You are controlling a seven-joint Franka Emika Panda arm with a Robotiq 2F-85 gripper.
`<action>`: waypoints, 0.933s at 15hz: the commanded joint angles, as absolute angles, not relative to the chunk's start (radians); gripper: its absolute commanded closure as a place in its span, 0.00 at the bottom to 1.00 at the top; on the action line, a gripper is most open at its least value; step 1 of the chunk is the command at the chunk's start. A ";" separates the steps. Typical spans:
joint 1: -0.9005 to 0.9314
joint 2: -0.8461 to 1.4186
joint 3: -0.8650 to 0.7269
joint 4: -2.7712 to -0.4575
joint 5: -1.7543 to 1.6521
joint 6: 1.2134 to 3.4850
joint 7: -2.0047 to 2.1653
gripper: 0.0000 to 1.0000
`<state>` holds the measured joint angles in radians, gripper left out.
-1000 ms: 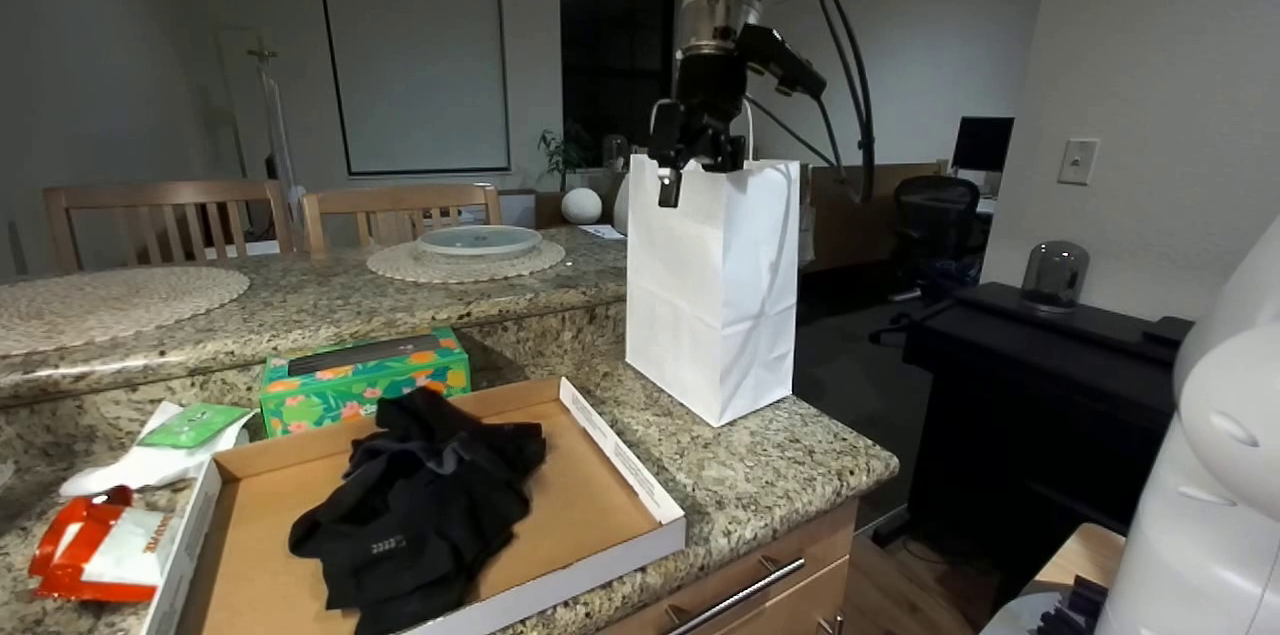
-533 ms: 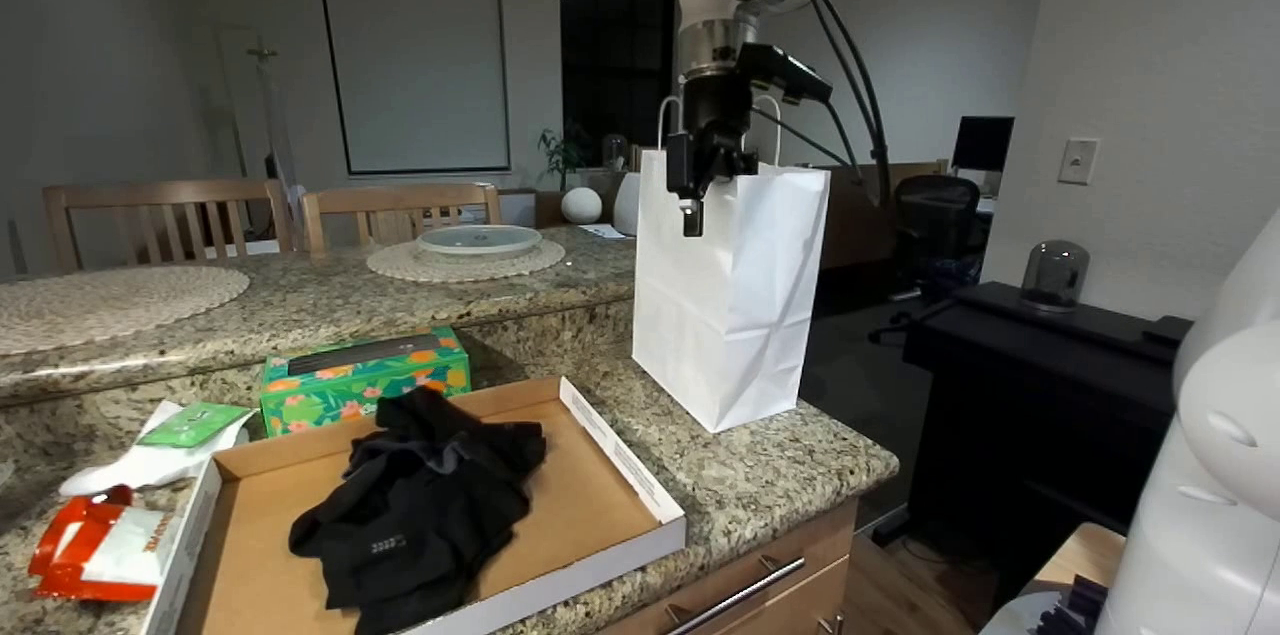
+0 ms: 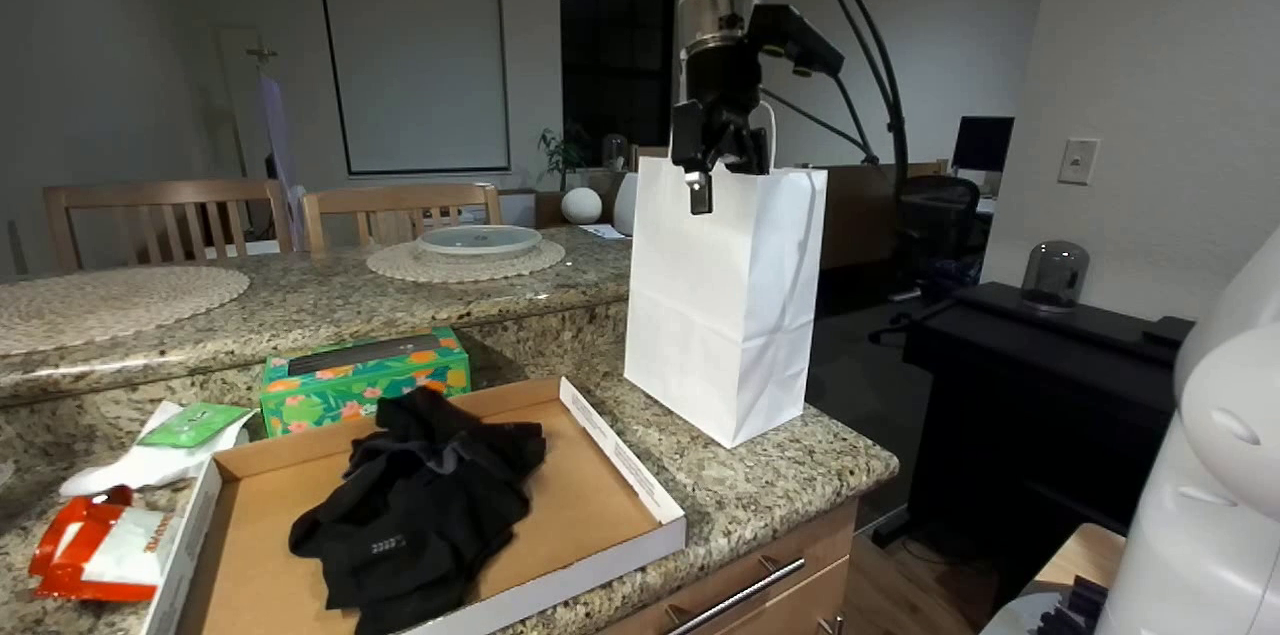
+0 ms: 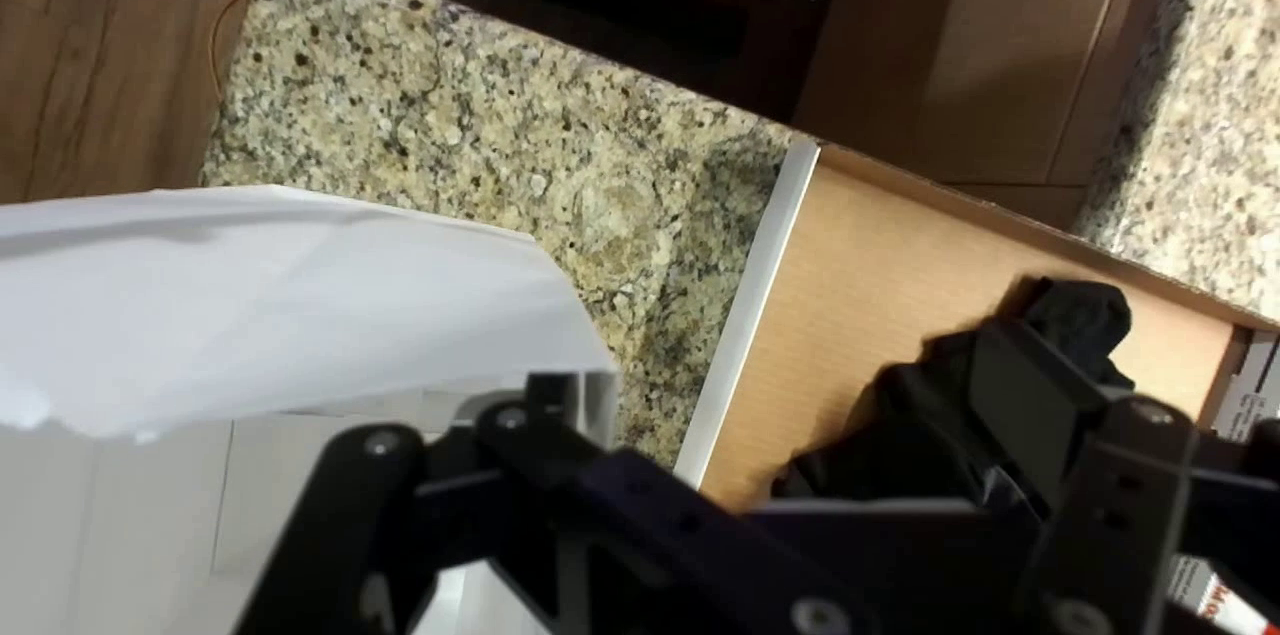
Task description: Place the black socks inside the white paper bag
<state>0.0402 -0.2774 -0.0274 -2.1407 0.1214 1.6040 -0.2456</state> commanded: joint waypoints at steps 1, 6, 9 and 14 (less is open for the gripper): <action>0.040 -0.319 -0.027 -2.169 0.119 1.558 -0.260 0.00; 0.007 -0.345 -0.046 -2.147 0.149 1.702 -0.161 0.00; -0.006 -0.368 -0.048 -2.100 0.125 1.793 -0.118 0.00; 0.004 -0.436 0.001 -1.985 0.092 1.905 -0.030 0.00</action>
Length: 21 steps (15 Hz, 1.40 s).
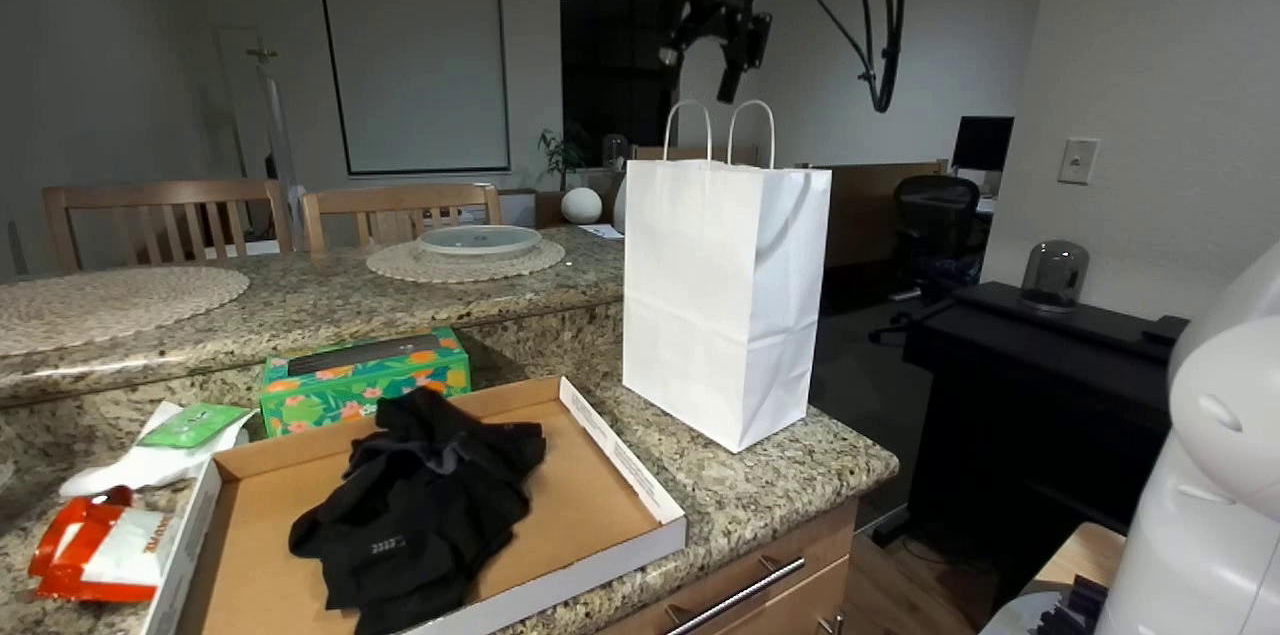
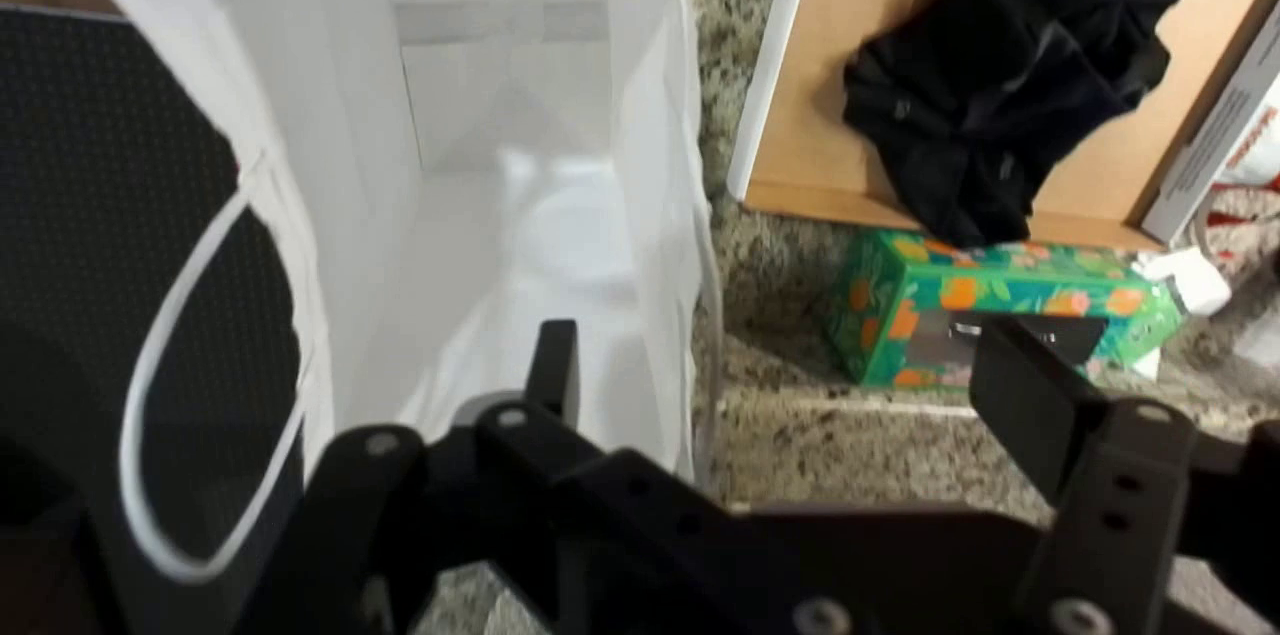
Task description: Place the black socks inside the white paper bag
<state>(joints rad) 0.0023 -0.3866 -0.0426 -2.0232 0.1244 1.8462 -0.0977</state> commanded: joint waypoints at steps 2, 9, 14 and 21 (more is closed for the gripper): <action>0.022 -0.461 0.049 -1.958 0.076 1.966 -0.007 0.00; 0.115 -0.375 0.299 -1.988 0.011 2.202 0.149 0.00; 0.144 -0.162 0.391 -2.043 -0.075 2.312 0.307 0.00; 0.208 0.183 0.313 -2.039 0.023 2.444 0.187 0.00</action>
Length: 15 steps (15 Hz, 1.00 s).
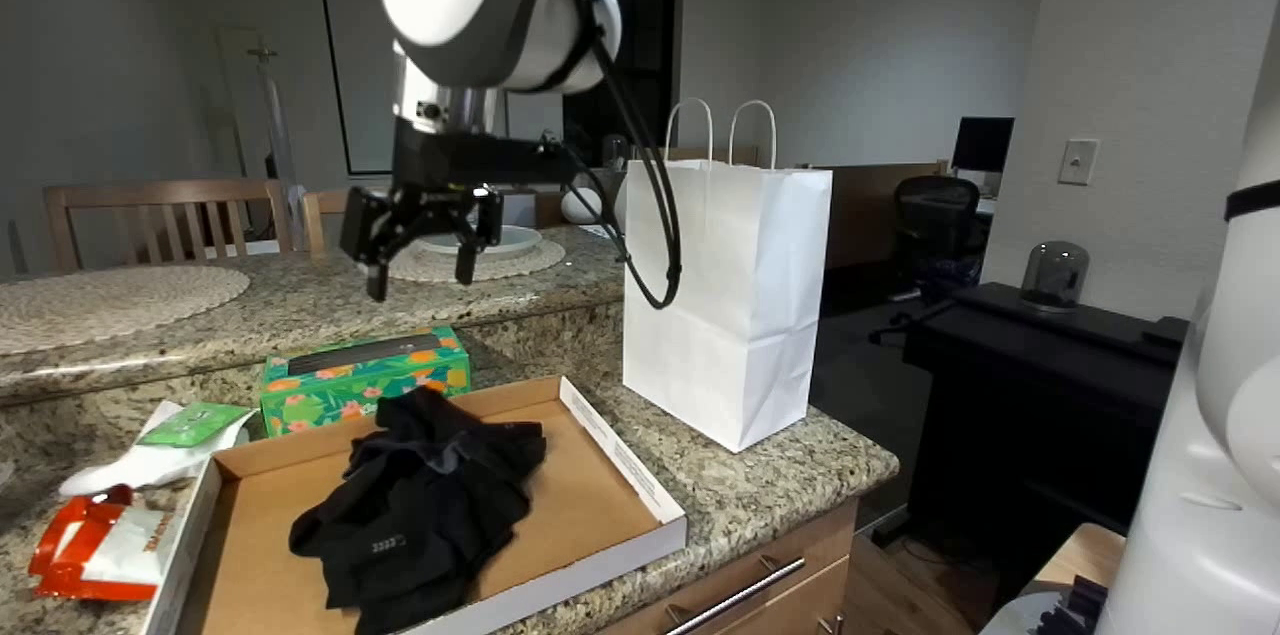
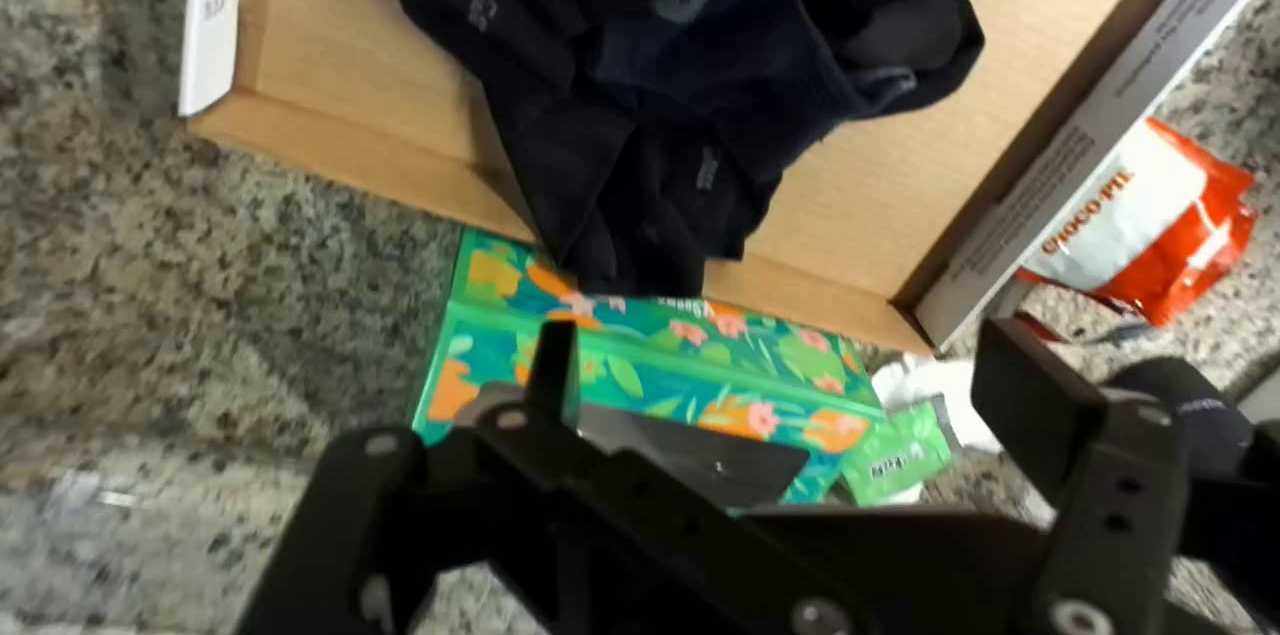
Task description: Place the black socks inside the white paper bag
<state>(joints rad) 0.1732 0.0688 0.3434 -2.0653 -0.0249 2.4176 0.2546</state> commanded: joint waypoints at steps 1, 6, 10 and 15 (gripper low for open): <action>0.216 0.222 0.307 -2.034 0.025 2.442 0.178 0.00; 0.310 0.357 0.268 -2.040 -0.042 2.542 0.249 0.00; 0.379 0.438 0.211 -2.020 -0.090 2.596 0.259 0.00; 0.437 0.470 0.123 -1.994 -0.173 2.597 0.309 0.47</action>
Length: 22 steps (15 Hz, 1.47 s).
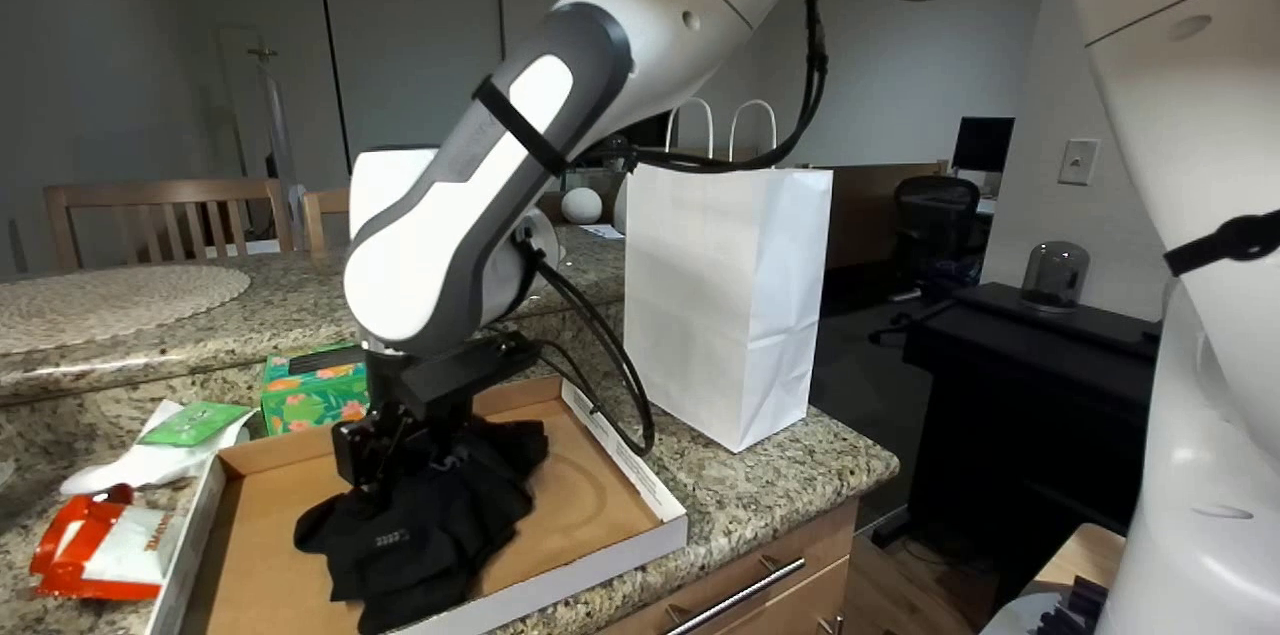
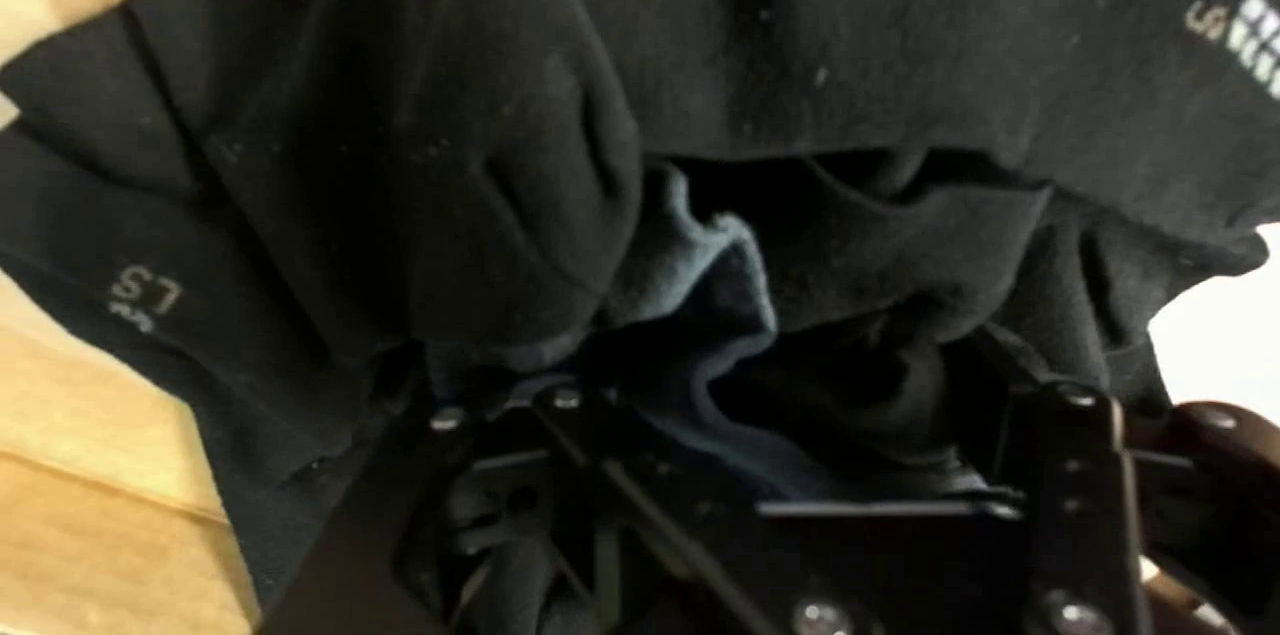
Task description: Place the black socks inside the white paper bag
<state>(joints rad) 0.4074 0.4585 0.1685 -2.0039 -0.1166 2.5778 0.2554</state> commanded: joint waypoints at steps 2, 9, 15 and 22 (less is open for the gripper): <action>0.451 0.456 0.102 -1.988 -0.195 2.591 0.335 0.59; 0.429 0.413 0.151 -1.975 -0.136 2.499 0.287 0.98; 0.407 0.242 0.174 -1.946 -0.138 2.371 0.289 0.97; 0.382 0.009 0.193 -1.781 -0.252 2.119 0.318 0.97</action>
